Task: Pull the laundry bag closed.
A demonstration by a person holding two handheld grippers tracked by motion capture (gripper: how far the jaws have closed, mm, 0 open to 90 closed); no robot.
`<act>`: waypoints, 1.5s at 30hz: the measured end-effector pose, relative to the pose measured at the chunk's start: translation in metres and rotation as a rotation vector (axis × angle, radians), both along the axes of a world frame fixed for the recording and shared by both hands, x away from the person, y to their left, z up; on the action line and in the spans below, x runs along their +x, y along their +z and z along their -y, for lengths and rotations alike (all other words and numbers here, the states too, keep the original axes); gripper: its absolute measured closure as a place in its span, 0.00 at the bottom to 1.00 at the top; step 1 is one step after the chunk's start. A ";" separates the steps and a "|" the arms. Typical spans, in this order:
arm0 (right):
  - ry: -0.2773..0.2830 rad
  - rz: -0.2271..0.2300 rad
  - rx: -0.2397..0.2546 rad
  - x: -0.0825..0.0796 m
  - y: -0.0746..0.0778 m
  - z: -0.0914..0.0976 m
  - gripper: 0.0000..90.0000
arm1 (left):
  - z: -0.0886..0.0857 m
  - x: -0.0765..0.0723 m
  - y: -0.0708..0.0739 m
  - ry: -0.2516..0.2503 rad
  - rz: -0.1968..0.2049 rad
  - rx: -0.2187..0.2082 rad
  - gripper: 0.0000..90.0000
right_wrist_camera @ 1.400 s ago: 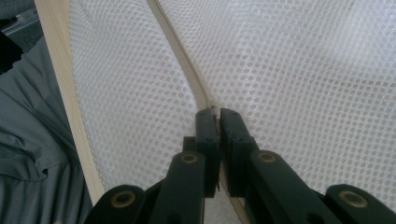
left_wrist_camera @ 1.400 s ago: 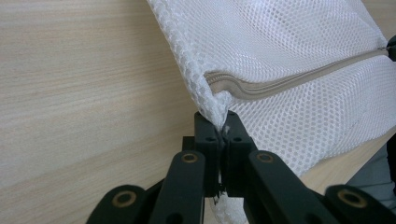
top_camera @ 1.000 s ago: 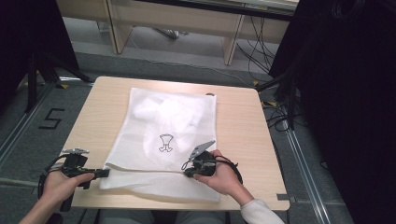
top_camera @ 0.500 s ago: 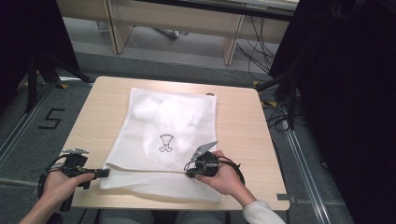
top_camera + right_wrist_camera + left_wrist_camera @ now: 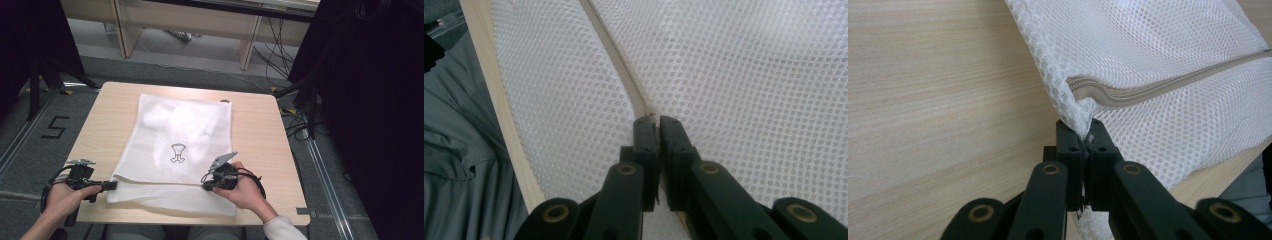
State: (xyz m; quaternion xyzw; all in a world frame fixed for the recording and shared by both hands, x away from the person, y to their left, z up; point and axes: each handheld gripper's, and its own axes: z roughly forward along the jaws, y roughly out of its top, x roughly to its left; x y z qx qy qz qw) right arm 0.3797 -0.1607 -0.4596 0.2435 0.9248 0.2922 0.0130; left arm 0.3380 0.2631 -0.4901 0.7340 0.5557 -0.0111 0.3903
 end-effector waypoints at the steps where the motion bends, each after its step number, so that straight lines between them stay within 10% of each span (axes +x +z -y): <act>1: -0.004 0.003 -0.001 -0.001 0.001 0.001 0.97 | 0.000 0.000 0.000 0.008 0.006 0.000 0.97; 45: -0.038 -0.010 0.009 -0.005 0.001 0.031 0.97 | 0.000 0.000 0.000 -0.004 -0.005 0.000 0.97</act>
